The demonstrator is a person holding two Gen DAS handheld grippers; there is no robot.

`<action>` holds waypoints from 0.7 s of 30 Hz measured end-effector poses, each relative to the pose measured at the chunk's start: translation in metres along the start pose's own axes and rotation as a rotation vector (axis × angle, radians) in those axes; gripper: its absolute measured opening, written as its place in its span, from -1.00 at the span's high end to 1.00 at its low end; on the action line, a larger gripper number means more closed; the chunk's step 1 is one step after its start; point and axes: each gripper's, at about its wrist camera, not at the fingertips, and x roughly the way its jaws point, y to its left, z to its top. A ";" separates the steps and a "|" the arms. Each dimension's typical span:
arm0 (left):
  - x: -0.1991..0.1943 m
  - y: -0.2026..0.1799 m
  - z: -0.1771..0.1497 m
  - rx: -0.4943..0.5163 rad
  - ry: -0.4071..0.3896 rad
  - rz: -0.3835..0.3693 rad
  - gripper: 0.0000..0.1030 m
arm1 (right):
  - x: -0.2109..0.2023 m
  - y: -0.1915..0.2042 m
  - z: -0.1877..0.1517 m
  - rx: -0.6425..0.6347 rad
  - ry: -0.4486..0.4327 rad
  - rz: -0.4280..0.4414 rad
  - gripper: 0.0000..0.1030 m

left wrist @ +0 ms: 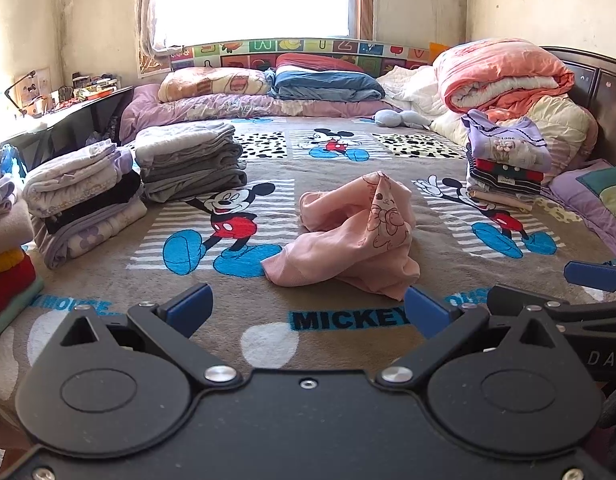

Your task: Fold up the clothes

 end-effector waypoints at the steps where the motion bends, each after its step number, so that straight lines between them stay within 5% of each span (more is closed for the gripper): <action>1: -0.001 0.000 0.000 -0.001 0.000 0.000 -1.00 | 0.000 0.002 -0.001 -0.001 -0.001 -0.001 -1.00; 21: -0.001 0.003 -0.002 -0.010 0.007 -0.004 -0.99 | -0.001 0.005 0.001 -0.015 0.004 0.001 -1.00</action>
